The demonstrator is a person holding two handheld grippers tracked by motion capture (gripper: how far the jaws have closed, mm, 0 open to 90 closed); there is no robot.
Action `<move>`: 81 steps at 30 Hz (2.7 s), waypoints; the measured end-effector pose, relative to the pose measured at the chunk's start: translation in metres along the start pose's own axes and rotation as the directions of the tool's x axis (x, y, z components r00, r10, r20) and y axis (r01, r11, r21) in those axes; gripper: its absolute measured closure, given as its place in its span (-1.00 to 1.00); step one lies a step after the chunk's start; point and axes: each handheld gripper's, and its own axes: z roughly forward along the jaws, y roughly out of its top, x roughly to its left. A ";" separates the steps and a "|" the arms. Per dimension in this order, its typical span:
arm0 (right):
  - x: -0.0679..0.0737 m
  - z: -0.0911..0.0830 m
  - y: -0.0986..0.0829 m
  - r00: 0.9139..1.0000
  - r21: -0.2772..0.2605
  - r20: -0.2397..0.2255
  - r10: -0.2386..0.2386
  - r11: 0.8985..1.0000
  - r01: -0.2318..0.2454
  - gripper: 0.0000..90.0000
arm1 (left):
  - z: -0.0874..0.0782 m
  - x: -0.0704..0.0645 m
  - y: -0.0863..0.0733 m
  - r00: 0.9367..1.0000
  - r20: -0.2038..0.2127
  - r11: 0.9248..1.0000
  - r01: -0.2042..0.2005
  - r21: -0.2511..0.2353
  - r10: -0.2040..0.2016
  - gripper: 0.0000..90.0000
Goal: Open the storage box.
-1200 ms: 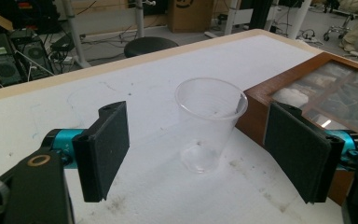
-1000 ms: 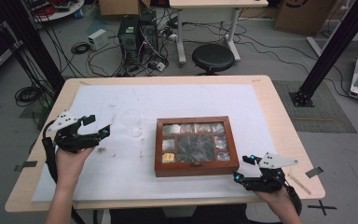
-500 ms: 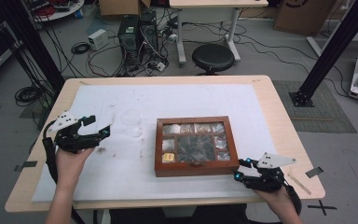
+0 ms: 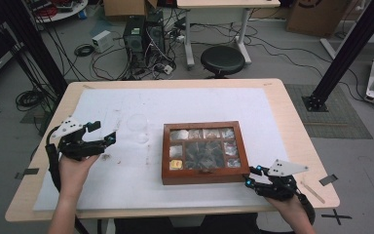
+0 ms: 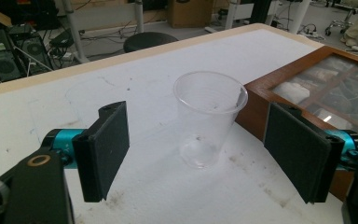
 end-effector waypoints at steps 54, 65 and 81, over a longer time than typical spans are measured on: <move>-0.003 -0.008 0.042 0.987 -0.153 0.120 0.110 0.984 -0.091 0.21 | 0.001 -0.004 0.002 1.000 0.017 1.000 -0.001 0.003 0.001 -0.50; -0.009 -0.011 0.055 0.988 -0.185 0.115 0.104 0.979 -0.081 0.17 | 0.001 -0.004 0.002 1.000 0.019 1.000 0.002 0.001 -0.002 -0.50; -0.022 -0.013 0.075 0.991 -0.224 0.075 0.108 0.971 -0.089 0.18 | 0.001 -0.004 0.002 1.000 0.022 1.000 0.005 -0.002 -0.005 -0.50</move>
